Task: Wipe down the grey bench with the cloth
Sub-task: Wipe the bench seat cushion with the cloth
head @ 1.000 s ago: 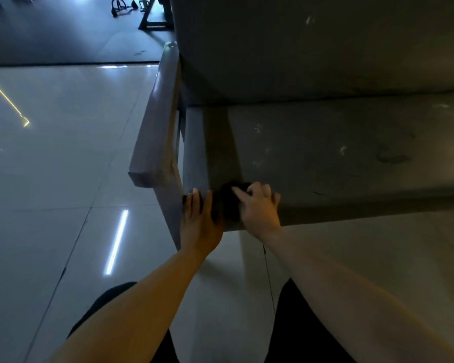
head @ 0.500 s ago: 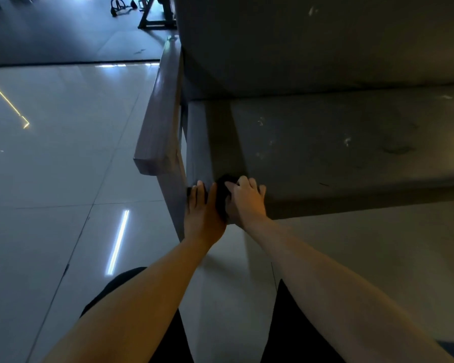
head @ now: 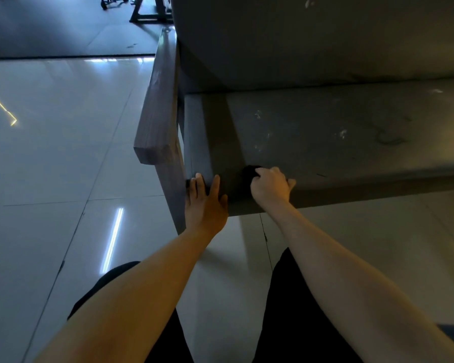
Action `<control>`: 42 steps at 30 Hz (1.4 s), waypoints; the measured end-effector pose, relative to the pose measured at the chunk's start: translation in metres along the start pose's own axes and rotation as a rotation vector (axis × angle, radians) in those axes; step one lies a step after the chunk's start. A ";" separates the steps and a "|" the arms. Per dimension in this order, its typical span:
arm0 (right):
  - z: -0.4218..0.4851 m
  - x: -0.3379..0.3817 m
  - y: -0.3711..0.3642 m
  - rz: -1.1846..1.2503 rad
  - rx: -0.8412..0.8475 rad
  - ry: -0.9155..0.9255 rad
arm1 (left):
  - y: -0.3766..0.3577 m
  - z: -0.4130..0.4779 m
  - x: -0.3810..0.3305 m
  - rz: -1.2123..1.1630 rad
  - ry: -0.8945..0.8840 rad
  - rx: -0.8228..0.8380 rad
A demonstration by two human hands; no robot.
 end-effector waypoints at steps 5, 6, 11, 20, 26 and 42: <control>-0.026 0.033 -0.019 -0.076 -0.007 0.133 | -0.004 -0.002 -0.012 0.112 0.018 0.061; -0.028 0.032 -0.023 -0.129 -0.014 0.151 | -0.003 -0.002 -0.012 0.113 0.012 0.053; -0.009 0.017 -0.017 -0.173 -0.050 0.256 | -0.001 -0.002 -0.003 0.022 -0.015 0.025; 0.009 0.015 -0.013 -0.014 -0.002 0.057 | 0.004 -0.003 -0.001 0.030 -0.051 -0.017; -0.031 0.022 -0.037 0.054 0.102 0.220 | -0.001 -0.004 -0.004 0.052 -0.043 0.007; -0.011 0.026 -0.028 0.048 0.070 0.243 | 0.000 -0.004 -0.002 0.087 -0.063 -0.032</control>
Point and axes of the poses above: each hand's wrist, its own z-axis towards the middle knuckle, its own y-axis out of the back of the hand, x = y × z, the point moved 10 cm from there along z, towards the middle knuckle, and after that the axes turned 2 degrees about z, right-handed, at the moved point
